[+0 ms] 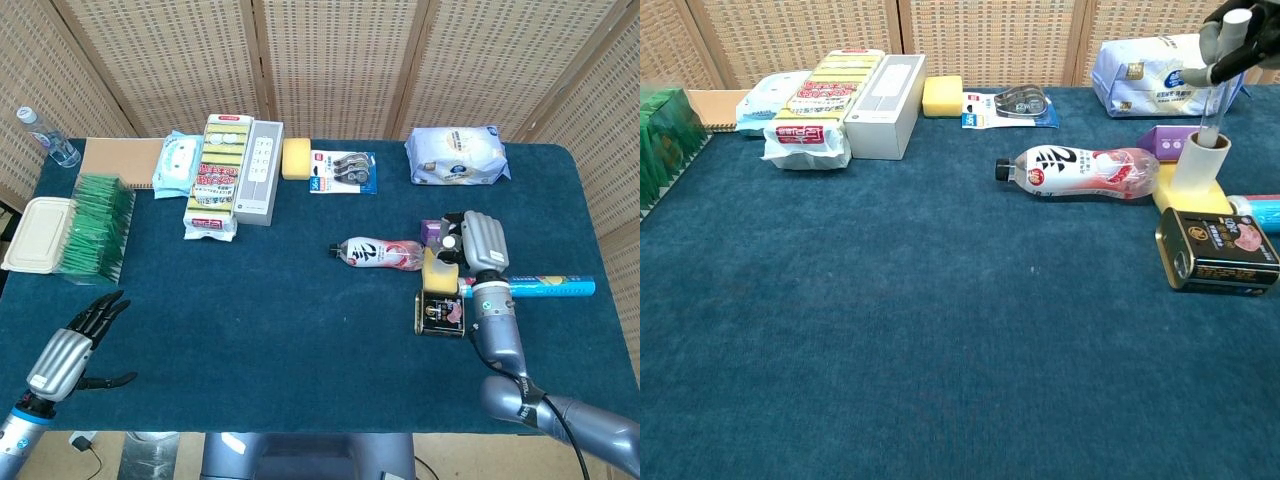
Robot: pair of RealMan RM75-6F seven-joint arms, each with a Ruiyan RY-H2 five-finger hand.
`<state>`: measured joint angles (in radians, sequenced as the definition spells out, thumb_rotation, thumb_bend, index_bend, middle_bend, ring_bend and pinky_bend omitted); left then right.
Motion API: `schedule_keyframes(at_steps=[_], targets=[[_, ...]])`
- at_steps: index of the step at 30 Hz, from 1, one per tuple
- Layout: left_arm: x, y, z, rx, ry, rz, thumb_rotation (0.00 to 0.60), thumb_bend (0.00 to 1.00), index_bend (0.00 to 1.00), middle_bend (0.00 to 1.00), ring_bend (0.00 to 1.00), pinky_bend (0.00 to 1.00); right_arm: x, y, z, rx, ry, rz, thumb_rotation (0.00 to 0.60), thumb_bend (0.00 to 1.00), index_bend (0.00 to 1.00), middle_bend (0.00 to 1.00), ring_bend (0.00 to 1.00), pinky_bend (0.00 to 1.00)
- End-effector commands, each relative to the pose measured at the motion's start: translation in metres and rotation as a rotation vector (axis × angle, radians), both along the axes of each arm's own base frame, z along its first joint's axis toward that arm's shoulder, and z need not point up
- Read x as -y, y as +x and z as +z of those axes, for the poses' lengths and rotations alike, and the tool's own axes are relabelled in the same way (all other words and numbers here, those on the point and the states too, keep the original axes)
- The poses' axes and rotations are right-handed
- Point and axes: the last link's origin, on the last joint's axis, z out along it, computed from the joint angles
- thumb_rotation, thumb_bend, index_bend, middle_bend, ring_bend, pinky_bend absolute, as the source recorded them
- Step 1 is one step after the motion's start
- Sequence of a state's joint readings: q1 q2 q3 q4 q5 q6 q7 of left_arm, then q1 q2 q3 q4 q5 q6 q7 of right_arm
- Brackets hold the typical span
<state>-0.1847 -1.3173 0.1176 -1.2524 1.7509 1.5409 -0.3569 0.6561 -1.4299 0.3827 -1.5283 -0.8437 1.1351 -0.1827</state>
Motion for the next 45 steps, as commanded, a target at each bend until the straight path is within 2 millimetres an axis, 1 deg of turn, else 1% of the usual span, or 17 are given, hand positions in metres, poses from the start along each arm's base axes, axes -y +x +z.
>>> schedule_keyframes(at_steps=[1,10,16,22,25,28,30,32,37,39,42,45], targets=[[0.0,0.0,0.0,0.0,-0.001,0.001,0.45,0.0,0.01,0.0,0.03,0.17,0.002,-0.005,-0.006,-0.007,0.013,-0.012,0.6,0.4,0.79,1.0,1.0,1.0],[-0.001,-0.001,-0.002,-0.007,-0.009,0.008,0.448,0.0,0.01,0.0,0.03,0.17,0.01,-0.015,-0.01,0.001,0.022,-0.029,0.6,0.34,0.77,0.99,1.0,0.99],[-0.001,-0.001,-0.002,-0.006,-0.008,0.01,0.442,0.0,0.01,0.0,0.03,0.17,0.011,-0.024,-0.018,-0.008,0.054,-0.042,0.6,0.33,0.76,0.96,1.0,0.94],[-0.002,-0.002,-0.001,-0.005,-0.006,0.012,0.446,0.0,0.01,0.0,0.03,0.17,0.011,-0.028,-0.023,-0.015,0.07,-0.048,0.6,0.32,0.75,0.92,0.99,0.89],[-0.002,-0.002,-0.001,-0.004,-0.009,0.014,0.446,0.0,0.01,0.0,0.03,0.17,0.012,-0.03,-0.026,-0.017,0.074,-0.053,0.6,0.31,0.73,0.88,0.94,0.85],[-0.002,-0.003,-0.001,-0.003,-0.007,0.015,0.446,0.0,0.01,0.0,0.03,0.17,0.012,-0.033,-0.028,-0.023,0.087,-0.062,0.6,0.31,0.71,0.82,0.87,0.81],[-0.002,-0.003,0.0,-0.002,-0.007,0.015,0.445,0.0,0.01,0.0,0.03,0.17,0.012,-0.034,-0.03,-0.024,0.109,-0.07,0.6,0.31,0.68,0.78,0.81,0.8],[-0.002,-0.003,0.0,-0.001,-0.007,0.013,0.445,0.0,0.01,0.0,0.03,0.17,0.013,-0.035,-0.03,-0.021,0.136,-0.073,0.6,0.31,0.64,0.71,0.74,0.76],[-0.002,-0.003,0.0,0.0,-0.011,0.007,0.444,0.0,0.01,0.0,0.03,0.17,0.012,-0.033,-0.024,-0.029,0.123,-0.062,0.6,0.3,0.55,0.58,0.59,0.64],[-0.002,-0.003,0.0,0.0,-0.013,0.005,0.447,0.0,0.01,0.0,0.03,0.17,0.012,-0.032,-0.021,-0.023,0.118,-0.058,0.6,0.29,0.49,0.52,0.52,0.58],[-0.003,-0.002,0.0,0.0,-0.018,-0.001,0.449,0.0,0.01,0.0,0.03,0.17,0.01,-0.03,-0.012,-0.005,0.091,-0.046,0.6,0.29,0.44,0.46,0.47,0.52],[-0.004,-0.002,0.0,0.0,-0.025,-0.008,0.449,0.0,0.01,0.0,0.03,0.17,0.008,-0.029,-0.004,-0.004,0.07,-0.035,0.6,0.29,0.42,0.44,0.44,0.5]])
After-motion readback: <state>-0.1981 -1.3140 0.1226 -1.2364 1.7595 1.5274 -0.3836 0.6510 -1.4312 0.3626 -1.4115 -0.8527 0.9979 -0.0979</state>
